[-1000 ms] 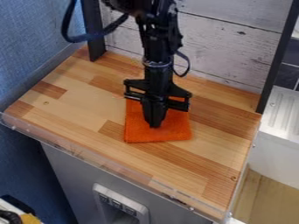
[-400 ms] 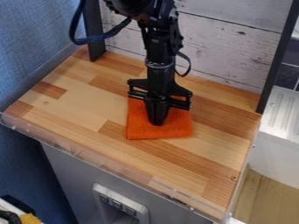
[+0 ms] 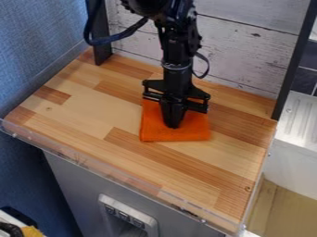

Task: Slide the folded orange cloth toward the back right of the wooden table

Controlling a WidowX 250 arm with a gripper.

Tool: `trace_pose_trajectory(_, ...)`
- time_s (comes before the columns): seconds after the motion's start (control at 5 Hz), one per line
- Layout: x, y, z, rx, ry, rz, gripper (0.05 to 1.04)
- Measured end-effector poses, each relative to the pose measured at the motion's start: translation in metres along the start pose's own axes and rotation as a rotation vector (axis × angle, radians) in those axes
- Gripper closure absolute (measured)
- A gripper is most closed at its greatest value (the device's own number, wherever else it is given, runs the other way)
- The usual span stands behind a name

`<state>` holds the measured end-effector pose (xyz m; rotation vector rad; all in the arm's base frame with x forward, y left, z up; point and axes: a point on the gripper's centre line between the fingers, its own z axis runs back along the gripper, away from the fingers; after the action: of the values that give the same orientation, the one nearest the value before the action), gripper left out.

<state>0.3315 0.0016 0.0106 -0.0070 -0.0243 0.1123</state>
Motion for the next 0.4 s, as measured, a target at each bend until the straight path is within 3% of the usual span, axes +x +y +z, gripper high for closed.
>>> trace_pose_trajectory(0.4,0.0150,-0.0159,0.0005,0.003,-0.002,-0.044,1.020)
